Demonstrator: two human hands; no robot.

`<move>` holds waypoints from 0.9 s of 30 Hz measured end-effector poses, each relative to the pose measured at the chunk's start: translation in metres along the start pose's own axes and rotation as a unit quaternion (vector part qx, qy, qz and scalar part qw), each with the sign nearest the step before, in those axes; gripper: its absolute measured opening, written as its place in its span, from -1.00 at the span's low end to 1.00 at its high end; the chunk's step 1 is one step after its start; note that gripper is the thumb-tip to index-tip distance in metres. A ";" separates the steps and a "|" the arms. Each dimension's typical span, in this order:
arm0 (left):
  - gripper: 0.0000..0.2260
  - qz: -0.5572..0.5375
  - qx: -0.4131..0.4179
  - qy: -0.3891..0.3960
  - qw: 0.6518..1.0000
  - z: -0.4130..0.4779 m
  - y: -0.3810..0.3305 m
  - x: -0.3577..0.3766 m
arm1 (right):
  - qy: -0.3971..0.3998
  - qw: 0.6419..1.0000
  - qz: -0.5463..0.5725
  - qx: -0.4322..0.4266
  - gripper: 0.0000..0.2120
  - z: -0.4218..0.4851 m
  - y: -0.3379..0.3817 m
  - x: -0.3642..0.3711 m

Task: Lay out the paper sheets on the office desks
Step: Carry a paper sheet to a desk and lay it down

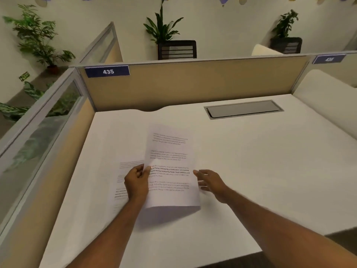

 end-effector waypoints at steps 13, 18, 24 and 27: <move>-0.69 -0.028 -0.004 0.108 0.994 -0.063 -0.044 0.171 | -0.150 0.981 0.120 -0.042 -0.87 -0.027 -0.029 -0.187; -0.73 -0.046 -0.021 0.133 0.990 -0.094 -0.057 0.240 | -0.186 0.974 0.119 -0.058 -0.85 -0.026 -0.035 -0.276; -0.68 -0.035 -0.044 0.166 0.985 -0.130 -0.065 0.320 | -0.199 0.969 0.126 -0.069 -0.79 -0.020 -0.038 -0.375; -0.60 -0.029 -0.049 0.188 0.980 -0.145 -0.070 0.355 | -0.199 0.968 0.134 -0.069 -0.78 -0.018 -0.039 -0.414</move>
Point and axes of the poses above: each hand's wrist, its own z-axis towards the middle knuckle, its own x-axis out of the palm, y = z × x, the point moved 7 cm from there along z, towards the middle knuckle, and after that the axes turned 13 degrees about x, right-handed, at the moved point
